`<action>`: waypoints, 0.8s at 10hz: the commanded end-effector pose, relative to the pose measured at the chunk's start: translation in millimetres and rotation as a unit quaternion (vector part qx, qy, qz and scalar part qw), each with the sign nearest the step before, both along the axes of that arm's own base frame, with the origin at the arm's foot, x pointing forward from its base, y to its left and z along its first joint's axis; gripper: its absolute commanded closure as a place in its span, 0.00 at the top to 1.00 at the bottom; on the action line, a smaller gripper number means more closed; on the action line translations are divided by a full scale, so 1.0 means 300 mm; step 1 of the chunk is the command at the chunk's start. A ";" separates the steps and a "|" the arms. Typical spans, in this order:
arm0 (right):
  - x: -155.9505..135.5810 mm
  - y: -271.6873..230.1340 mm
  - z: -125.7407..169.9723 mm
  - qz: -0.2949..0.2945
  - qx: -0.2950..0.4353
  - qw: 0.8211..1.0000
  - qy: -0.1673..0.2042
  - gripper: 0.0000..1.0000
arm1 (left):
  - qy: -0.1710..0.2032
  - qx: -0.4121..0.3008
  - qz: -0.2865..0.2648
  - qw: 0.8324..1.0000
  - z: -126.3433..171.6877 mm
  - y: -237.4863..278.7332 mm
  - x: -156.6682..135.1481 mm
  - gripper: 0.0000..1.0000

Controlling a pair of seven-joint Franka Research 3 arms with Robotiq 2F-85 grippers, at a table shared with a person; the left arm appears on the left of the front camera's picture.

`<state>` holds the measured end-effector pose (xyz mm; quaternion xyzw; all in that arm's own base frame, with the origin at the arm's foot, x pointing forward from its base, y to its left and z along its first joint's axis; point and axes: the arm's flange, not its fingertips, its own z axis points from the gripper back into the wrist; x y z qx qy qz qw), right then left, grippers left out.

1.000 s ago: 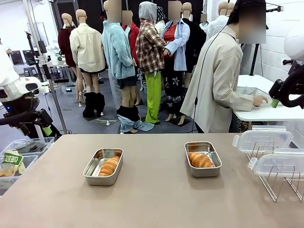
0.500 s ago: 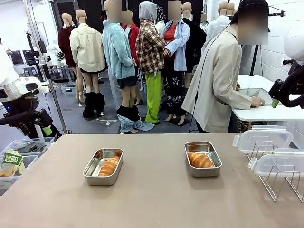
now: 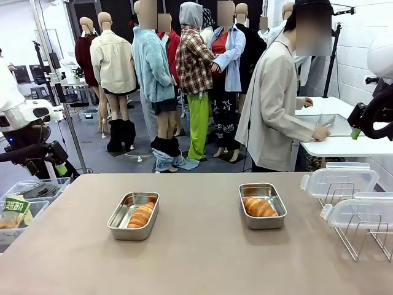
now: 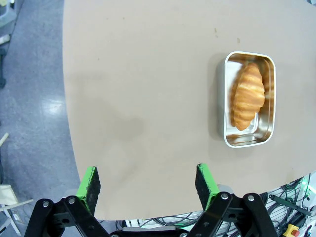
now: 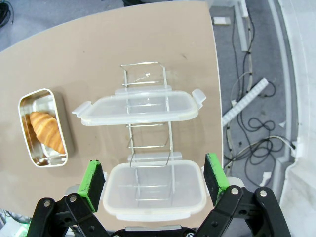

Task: Place the bread in airtight containers.
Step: Pick up one Airtight Container lid and hand it to the human.

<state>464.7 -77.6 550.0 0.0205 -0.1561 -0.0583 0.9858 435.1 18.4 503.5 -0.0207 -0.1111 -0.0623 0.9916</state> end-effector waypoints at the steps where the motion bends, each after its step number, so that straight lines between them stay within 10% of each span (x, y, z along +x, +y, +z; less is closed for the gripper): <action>1: -0.002 0.005 0.002 -0.006 -0.004 1.000 0.001 1.00 | 0.000 -0.002 0.001 1.000 0.000 0.006 0.003 1.00; 8: -0.002 0.005 0.002 -0.006 -0.004 1.000 0.001 1.00 | 0.000 -0.002 0.001 1.000 0.000 0.006 0.003 1.00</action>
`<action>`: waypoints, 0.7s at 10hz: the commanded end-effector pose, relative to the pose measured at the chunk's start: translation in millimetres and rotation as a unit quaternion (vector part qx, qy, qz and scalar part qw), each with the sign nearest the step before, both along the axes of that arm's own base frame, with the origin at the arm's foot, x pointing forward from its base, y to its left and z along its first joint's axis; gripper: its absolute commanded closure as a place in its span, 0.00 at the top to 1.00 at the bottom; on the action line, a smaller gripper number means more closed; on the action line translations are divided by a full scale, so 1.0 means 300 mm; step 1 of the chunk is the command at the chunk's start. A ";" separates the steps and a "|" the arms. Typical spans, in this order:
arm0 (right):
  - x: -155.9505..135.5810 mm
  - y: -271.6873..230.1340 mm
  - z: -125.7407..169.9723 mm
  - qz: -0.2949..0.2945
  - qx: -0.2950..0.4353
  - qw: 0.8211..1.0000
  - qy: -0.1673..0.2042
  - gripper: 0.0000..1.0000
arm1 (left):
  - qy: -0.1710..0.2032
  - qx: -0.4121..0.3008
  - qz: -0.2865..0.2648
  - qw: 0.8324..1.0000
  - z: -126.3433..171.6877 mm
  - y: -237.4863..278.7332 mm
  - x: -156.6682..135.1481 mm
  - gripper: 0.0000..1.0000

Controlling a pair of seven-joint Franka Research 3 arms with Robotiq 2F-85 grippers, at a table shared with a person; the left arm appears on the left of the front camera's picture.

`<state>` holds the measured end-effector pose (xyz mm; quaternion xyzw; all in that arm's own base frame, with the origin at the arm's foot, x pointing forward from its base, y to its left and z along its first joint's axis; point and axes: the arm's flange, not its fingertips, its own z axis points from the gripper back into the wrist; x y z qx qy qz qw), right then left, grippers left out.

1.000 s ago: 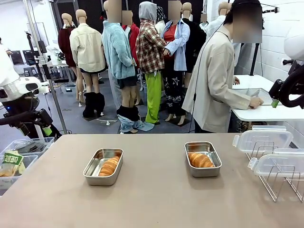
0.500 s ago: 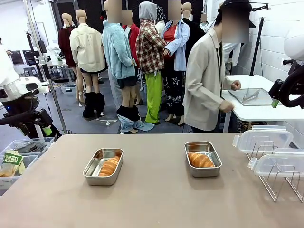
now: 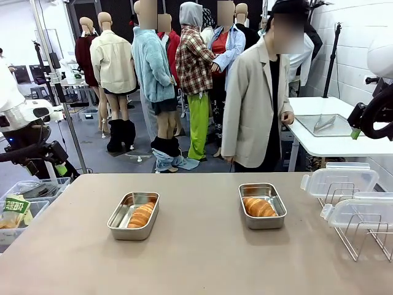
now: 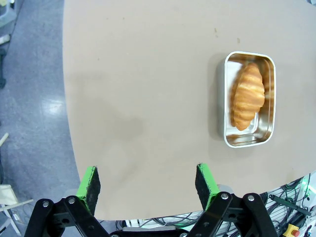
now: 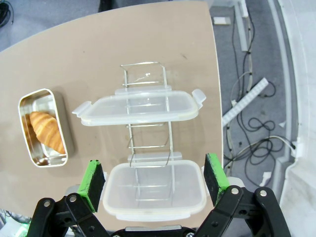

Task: Place the bread in airtight containers.
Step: Pick up one Airtight Container lid and hand it to the human.

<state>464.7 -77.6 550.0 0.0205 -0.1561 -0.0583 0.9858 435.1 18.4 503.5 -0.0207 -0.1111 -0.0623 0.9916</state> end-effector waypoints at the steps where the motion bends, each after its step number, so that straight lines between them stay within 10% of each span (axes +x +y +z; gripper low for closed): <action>1: -0.002 0.005 0.002 -0.006 -0.004 1.000 0.001 1.00 | 0.000 -0.002 0.001 1.000 0.000 0.006 0.003 1.00; 7: -0.002 0.005 0.002 -0.006 -0.004 1.000 0.001 1.00 | 0.000 -0.002 0.001 1.000 0.000 0.006 0.003 1.00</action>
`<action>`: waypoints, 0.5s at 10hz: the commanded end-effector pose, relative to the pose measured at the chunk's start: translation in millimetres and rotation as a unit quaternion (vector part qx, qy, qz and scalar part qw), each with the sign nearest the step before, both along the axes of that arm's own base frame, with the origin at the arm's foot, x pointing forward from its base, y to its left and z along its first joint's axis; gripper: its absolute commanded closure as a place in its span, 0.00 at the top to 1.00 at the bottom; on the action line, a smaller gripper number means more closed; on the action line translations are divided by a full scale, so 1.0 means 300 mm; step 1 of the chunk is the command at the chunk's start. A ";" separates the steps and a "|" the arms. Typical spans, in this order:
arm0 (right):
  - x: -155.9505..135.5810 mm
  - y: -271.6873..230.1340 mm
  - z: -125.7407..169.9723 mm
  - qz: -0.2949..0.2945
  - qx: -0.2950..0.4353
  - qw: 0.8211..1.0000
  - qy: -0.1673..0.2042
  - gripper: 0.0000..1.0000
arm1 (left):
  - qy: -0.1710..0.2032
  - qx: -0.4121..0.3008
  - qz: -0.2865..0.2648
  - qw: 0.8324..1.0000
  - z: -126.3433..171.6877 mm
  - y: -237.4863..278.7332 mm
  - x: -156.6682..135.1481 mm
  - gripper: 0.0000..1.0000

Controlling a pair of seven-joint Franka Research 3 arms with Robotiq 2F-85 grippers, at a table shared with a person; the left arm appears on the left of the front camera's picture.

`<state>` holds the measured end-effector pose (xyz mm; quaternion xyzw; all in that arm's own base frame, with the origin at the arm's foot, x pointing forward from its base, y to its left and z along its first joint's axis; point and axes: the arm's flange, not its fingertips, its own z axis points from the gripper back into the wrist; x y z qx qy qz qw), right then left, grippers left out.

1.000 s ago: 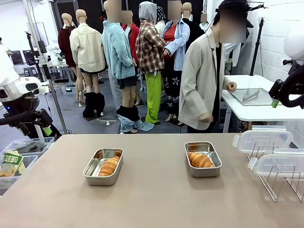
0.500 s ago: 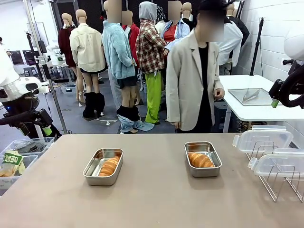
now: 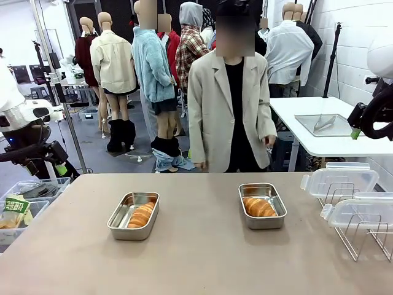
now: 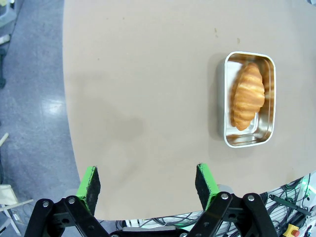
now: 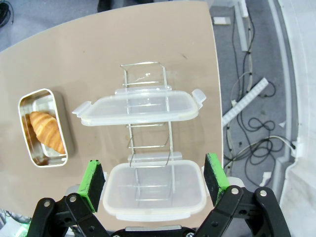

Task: Place the bread in airtight containers.
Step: Pick up one Airtight Container lid and hand it to the human.

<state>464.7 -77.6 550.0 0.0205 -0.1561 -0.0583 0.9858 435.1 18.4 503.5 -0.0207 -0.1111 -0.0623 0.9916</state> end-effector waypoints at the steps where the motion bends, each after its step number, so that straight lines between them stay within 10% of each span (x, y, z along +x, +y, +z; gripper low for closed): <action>1: -0.002 0.005 0.002 -0.006 -0.004 1.000 0.001 1.00 | 0.000 -0.002 0.001 1.000 0.000 0.006 0.003 1.00; 5: -0.002 0.005 0.002 -0.006 -0.004 1.000 0.001 1.00 | 0.000 -0.002 0.001 1.000 0.000 0.006 0.003 1.00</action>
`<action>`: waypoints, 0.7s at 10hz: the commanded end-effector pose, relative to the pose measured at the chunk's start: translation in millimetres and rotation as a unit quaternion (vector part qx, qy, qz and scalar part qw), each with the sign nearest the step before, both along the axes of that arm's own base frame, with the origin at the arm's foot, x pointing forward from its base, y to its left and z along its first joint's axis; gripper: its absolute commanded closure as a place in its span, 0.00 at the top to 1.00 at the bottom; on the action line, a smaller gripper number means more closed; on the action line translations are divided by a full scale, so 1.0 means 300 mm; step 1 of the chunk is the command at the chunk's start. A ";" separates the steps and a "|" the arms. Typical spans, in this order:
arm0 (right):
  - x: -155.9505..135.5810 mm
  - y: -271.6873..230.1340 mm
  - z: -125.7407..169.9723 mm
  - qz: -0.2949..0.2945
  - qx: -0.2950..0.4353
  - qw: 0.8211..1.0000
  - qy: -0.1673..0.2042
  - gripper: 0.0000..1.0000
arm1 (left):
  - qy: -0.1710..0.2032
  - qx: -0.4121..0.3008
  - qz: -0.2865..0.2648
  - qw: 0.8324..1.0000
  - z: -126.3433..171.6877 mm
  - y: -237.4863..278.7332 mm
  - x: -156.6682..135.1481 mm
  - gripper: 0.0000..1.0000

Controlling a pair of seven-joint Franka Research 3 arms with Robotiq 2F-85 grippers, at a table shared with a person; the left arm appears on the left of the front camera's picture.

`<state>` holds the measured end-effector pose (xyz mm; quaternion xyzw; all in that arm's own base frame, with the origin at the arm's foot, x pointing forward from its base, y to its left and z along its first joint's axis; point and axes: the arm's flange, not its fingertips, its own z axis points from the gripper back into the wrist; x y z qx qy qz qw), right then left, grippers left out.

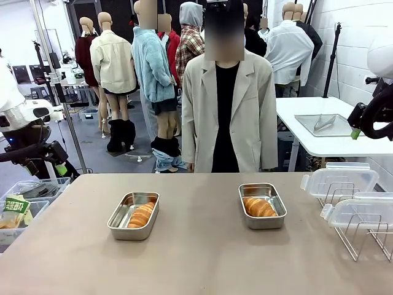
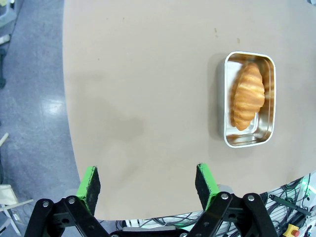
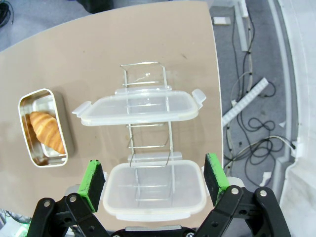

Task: Place the bread in airtight containers.
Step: Pick up one Airtight Container lid and hand it to the human.

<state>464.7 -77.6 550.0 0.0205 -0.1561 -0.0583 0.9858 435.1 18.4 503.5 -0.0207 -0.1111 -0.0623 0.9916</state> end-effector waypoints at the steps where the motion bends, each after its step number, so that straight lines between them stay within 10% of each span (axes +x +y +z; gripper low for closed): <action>1: -0.002 0.005 0.002 -0.006 -0.004 1.000 0.001 1.00 | 0.000 -0.002 0.001 1.000 0.000 0.006 0.003 1.00; 7: -0.002 0.005 0.002 -0.006 -0.004 1.000 0.001 1.00 | 0.000 -0.002 0.001 1.000 0.000 0.006 0.003 1.00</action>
